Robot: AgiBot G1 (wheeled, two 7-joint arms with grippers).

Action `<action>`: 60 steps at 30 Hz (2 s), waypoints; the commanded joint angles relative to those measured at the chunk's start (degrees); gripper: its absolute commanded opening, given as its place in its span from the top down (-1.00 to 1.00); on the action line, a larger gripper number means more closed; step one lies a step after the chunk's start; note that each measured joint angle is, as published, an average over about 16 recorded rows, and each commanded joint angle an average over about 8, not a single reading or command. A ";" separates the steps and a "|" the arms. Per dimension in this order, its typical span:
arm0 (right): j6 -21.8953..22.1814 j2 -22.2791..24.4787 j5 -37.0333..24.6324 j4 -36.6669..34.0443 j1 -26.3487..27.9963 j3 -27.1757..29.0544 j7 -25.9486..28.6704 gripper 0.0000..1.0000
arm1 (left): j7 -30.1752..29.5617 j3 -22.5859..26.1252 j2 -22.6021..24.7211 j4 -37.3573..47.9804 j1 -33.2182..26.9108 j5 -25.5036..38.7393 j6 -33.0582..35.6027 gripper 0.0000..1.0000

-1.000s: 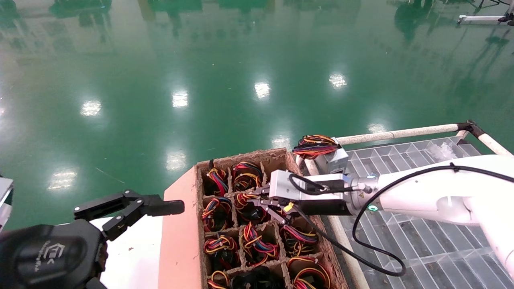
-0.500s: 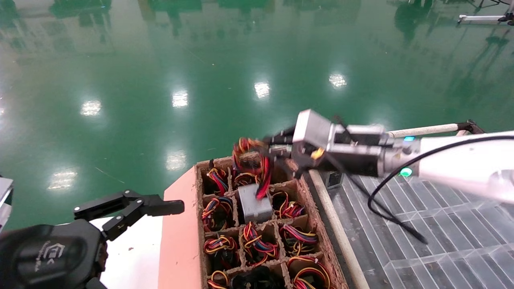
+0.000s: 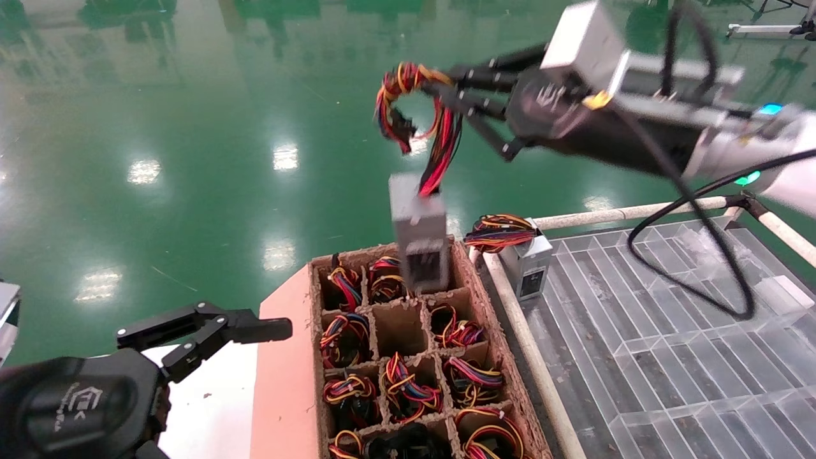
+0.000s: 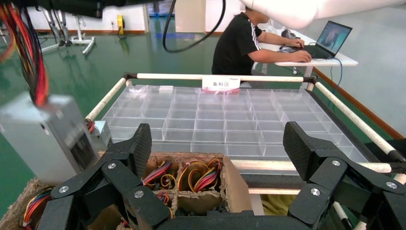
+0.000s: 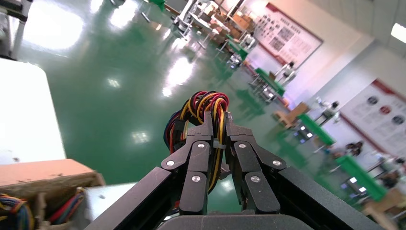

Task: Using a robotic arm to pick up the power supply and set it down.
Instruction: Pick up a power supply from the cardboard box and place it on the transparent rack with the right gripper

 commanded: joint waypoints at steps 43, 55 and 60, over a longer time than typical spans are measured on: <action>-4.06 7.06 -7.60 -16.61 0.02 -2.73 -10.22 1.00 | 0.02 0.03 -0.01 0.00 -0.01 -0.02 -0.01 -1.00; -2.98 5.34 -6.41 -26.72 0.53 -1.77 -16.35 1.00 | 0.02 0.04 -0.01 0.00 -0.01 -0.03 -0.02 -1.00; -2.69 5.84 -5.44 -30.74 0.27 -0.99 -18.91 1.00 | 0.02 0.04 -0.02 0.00 -0.01 -0.03 -0.02 -1.00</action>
